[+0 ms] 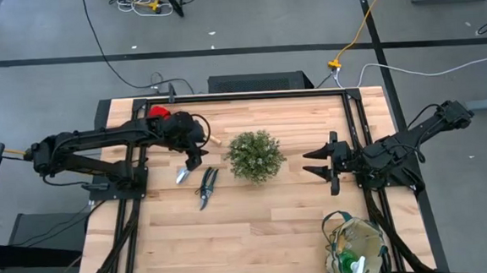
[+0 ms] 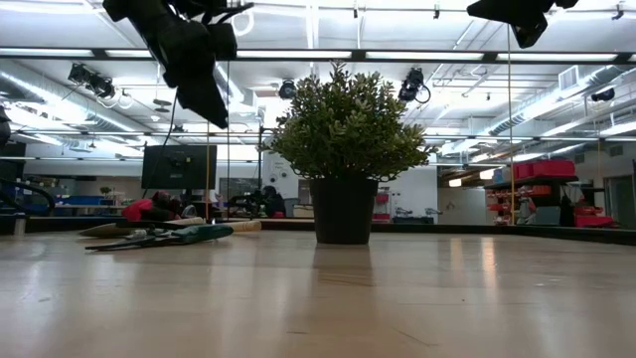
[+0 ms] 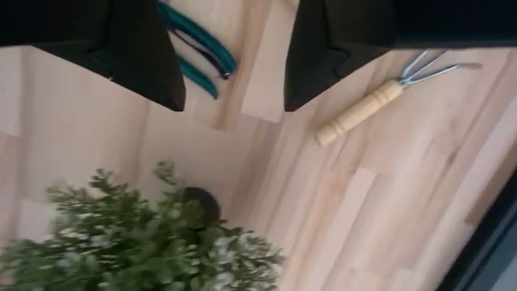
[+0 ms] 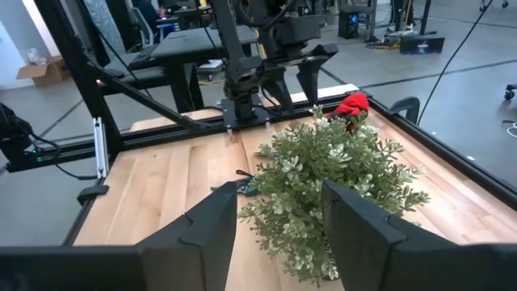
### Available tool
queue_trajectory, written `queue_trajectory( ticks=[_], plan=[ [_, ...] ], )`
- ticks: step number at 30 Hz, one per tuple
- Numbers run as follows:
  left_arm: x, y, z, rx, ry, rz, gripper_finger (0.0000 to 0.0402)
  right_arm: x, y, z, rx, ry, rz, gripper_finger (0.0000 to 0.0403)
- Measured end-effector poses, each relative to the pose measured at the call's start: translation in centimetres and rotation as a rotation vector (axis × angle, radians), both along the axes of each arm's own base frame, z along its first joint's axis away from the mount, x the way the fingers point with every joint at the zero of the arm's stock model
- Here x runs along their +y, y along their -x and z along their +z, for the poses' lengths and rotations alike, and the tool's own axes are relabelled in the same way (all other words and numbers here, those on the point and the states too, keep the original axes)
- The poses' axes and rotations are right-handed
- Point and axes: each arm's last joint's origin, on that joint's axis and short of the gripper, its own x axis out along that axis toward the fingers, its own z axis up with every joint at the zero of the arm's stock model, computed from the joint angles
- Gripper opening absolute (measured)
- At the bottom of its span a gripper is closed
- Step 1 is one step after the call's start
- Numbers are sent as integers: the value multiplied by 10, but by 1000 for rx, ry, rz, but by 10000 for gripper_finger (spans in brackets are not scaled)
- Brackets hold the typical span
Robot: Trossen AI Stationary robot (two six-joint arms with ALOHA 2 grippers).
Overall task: Pick & Place Garden tools in Gardening bag
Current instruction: Put the hand trowel into the white gardening bag
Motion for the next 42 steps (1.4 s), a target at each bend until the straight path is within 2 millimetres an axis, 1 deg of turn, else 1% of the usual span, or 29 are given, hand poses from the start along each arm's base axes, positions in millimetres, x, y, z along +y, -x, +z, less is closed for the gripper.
queue_trajectory(
  ticks=[4,7,13,20,24,32,39,42],
  plan=[
    [1,1,-1,13,-17,17,255,0,0,0,0,1,1,181],
    [1,2,-2,29,-18,27,266,0,0,0,0,3,1,181],
    [4,5,-6,81,-3,74,268,0,0,0,1,5,1,181],
    [15,8,-9,101,5,126,268,0,0,0,1,4,1,181],
    [21,11,-13,142,21,179,268,0,0,0,3,25,5,181],
    [26,17,-29,309,102,271,268,0,0,0,7,57,11,181],
    [30,8,-46,357,210,445,268,0,0,-1,14,56,11,181],
    [32,4,-54,384,235,487,268,0,0,-1,14,57,11,181]
  ],
)
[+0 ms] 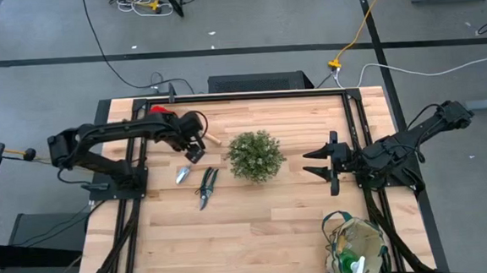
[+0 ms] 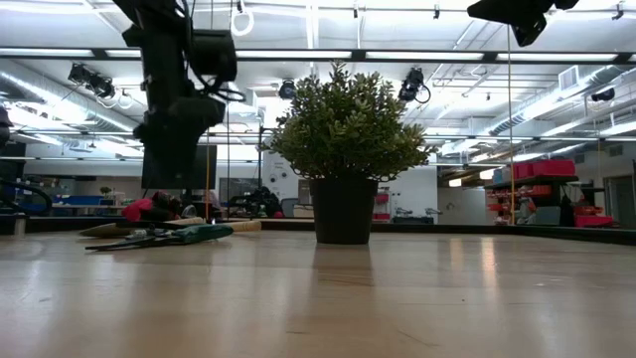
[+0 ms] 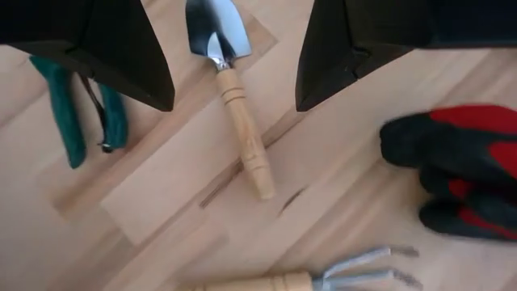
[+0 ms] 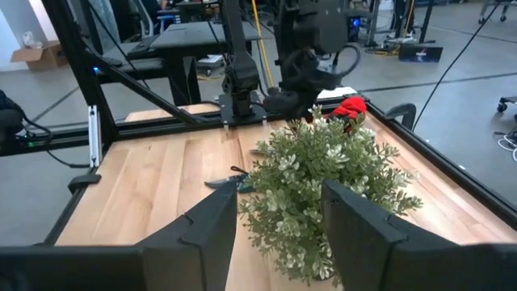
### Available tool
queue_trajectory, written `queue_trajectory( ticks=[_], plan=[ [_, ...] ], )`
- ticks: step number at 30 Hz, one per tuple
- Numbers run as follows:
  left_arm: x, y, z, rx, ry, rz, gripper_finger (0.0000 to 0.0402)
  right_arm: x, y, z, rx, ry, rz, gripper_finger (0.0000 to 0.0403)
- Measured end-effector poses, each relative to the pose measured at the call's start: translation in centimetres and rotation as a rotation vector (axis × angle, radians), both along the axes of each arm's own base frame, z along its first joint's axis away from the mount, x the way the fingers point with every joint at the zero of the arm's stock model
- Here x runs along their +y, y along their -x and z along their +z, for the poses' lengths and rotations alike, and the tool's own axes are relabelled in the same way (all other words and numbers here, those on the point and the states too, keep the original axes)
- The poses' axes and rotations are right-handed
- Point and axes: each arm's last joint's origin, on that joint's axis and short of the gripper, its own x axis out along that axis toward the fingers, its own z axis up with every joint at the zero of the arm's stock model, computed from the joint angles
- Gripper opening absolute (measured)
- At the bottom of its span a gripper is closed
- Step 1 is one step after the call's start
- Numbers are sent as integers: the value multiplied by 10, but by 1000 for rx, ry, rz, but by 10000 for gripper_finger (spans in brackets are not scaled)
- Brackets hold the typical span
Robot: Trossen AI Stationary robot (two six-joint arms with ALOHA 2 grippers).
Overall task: Pick & Place Garden tools in Gardening bag
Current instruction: Put the hand trowel into the white gardening bag
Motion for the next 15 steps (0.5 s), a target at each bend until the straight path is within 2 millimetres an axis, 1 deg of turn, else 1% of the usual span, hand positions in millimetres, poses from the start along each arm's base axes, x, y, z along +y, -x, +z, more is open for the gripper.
queue_trajectory(
  ticks=[4,15],
  plan=[
    [1,-4,-9,29,32,51,268,0,0,0,2,2,0,181],
    [8,-17,-32,80,35,93,268,0,0,-2,15,8,0,181]
  ],
)
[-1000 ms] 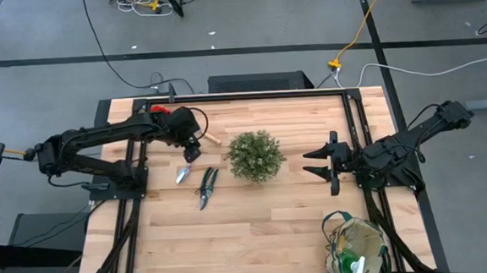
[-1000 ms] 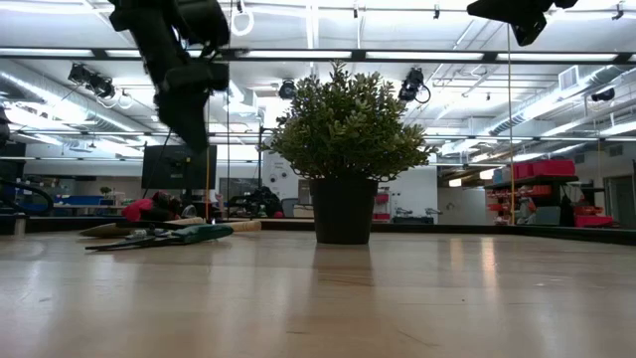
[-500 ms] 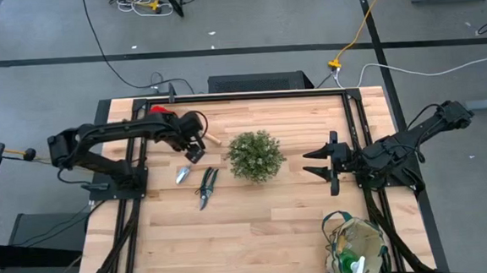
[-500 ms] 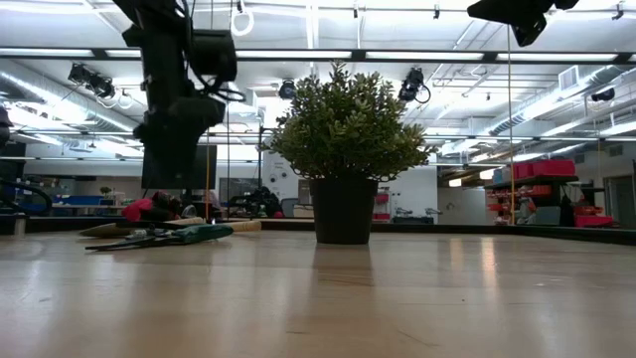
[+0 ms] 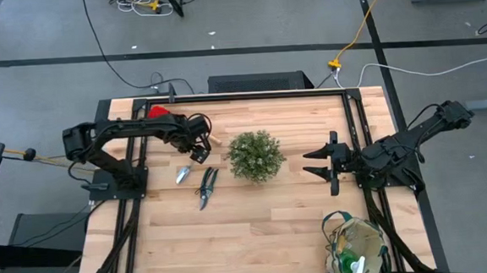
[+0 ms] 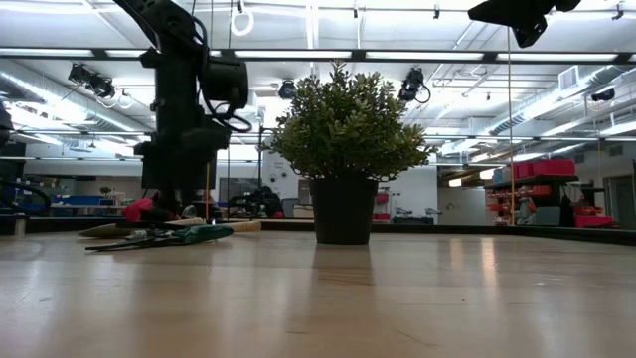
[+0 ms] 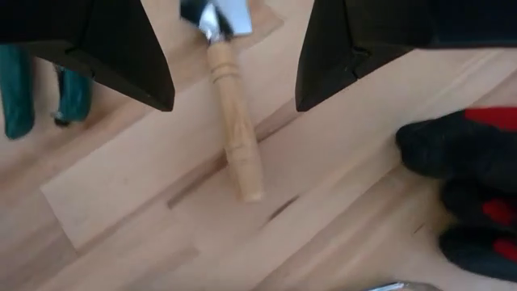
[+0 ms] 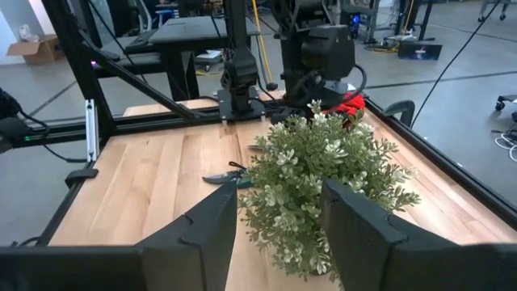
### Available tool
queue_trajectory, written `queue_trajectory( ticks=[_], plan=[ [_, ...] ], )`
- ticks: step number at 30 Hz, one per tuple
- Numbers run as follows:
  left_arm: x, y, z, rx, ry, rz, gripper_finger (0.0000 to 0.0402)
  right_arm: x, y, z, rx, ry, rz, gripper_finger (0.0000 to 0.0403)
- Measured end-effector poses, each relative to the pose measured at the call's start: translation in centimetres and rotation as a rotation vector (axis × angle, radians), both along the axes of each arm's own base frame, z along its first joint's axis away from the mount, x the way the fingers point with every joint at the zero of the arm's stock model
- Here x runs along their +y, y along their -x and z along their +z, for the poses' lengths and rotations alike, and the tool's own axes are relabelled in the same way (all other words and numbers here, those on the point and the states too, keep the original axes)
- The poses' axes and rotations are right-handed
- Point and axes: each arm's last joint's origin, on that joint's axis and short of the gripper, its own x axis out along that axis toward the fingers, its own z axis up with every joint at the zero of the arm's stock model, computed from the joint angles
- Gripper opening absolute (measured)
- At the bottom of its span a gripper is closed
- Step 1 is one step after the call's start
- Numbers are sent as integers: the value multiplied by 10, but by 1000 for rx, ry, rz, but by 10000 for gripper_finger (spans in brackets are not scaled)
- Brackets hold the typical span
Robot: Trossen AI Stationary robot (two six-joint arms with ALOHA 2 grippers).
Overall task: Pick & Place Garden tools in Gardening bag
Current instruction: Put the hand trowel into the white gardening bag
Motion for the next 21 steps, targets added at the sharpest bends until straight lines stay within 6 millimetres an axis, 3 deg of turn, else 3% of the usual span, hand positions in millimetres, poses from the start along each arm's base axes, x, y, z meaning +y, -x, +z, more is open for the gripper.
queue_trajectory(
  ticks=[12,21],
  plan=[
    [5,-10,-23,51,-5,46,268,0,0,-1,9,5,0,181],
    [4,-12,-25,29,7,48,268,0,0,-1,11,5,0,181]
  ],
)
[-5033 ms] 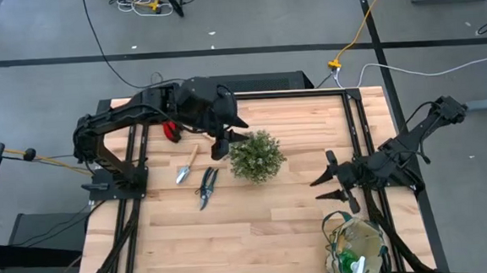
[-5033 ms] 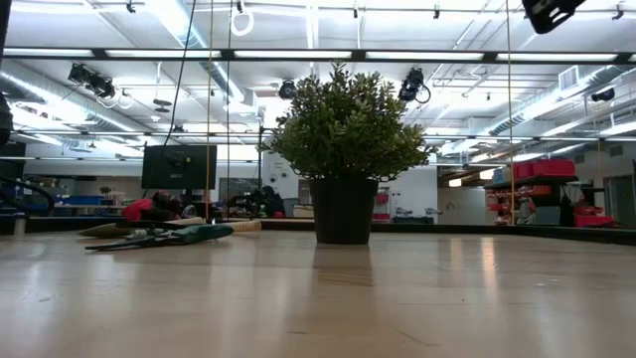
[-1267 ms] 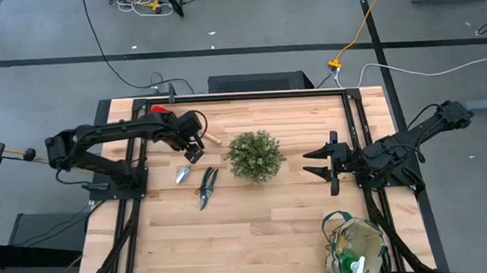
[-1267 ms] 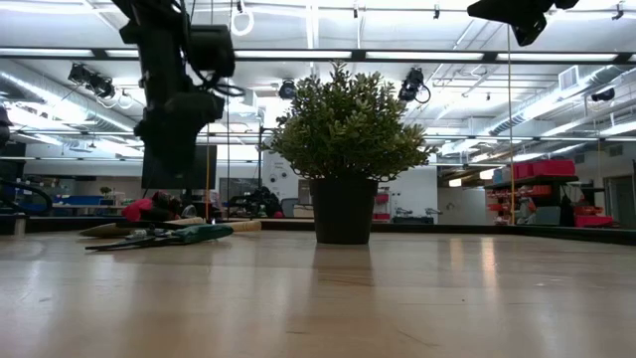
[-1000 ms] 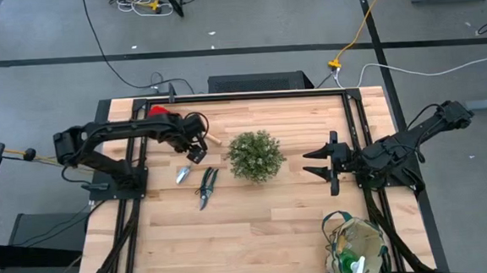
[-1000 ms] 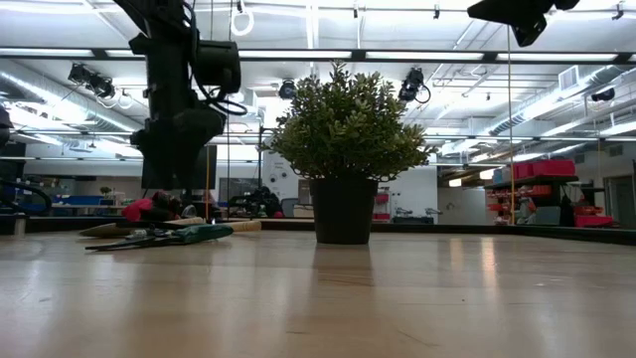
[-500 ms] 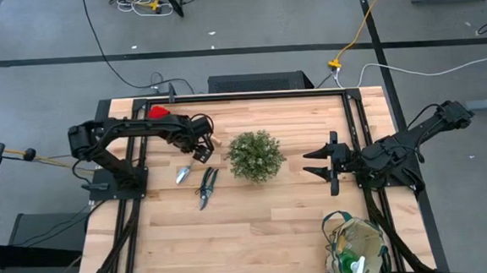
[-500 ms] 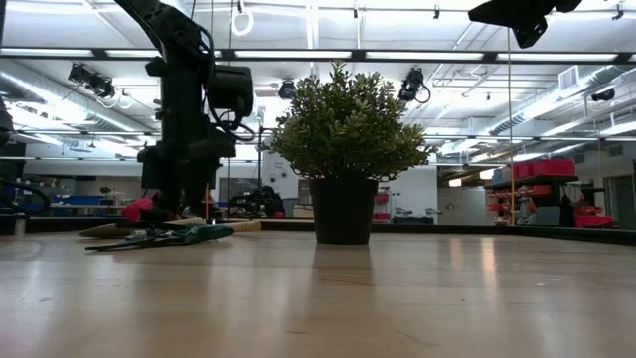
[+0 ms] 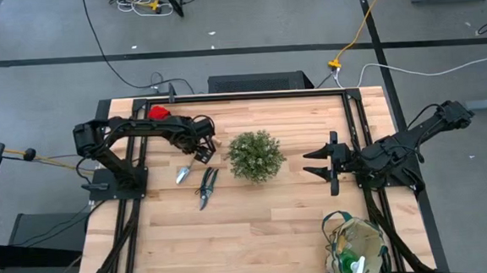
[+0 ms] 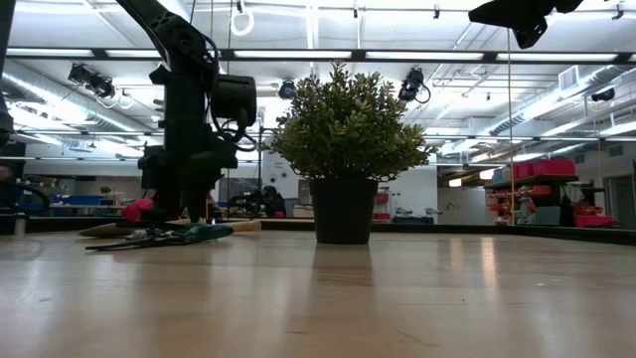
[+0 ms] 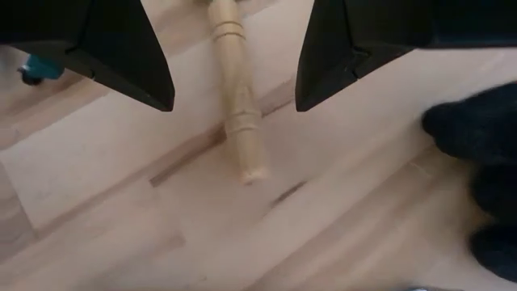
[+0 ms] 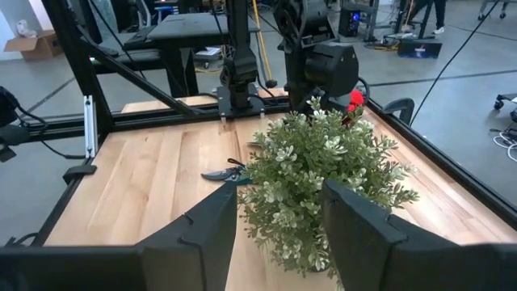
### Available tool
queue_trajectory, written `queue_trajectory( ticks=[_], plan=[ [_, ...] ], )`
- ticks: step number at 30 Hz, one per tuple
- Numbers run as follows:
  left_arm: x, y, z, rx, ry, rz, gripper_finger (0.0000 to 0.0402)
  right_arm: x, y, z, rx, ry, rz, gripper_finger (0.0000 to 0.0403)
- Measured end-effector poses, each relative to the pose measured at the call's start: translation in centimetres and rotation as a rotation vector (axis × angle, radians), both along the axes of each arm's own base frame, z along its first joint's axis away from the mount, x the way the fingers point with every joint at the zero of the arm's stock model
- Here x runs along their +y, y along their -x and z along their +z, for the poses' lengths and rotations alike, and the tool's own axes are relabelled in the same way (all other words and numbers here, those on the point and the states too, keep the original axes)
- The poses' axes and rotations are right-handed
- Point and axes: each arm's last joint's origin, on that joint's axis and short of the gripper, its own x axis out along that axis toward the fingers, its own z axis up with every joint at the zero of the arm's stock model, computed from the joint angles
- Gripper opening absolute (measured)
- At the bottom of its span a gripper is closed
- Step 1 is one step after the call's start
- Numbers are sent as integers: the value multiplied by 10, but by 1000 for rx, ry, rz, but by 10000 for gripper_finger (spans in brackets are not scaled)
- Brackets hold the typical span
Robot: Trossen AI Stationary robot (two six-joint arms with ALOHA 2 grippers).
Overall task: Pick & Place Garden tools in Gardening bag
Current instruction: Put the hand trowel into the white gardening bag
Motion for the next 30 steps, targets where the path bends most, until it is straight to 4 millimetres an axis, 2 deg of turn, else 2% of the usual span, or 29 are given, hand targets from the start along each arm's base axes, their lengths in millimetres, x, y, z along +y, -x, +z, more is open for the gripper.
queue_trajectory(
  ticks=[8,13,22,30],
  plan=[
    [-19,13,-9,-1,28,16,268,0,0,0,0,-3,-1,181],
    [-20,16,-6,-22,9,19,268,0,0,-1,7,0,-1,181],
    [-23,23,-20,-42,41,46,265,0,0,-1,7,-7,-3,181],
    [-22,21,-19,-57,39,40,203,0,0,-1,7,-11,-4,181]
  ],
)
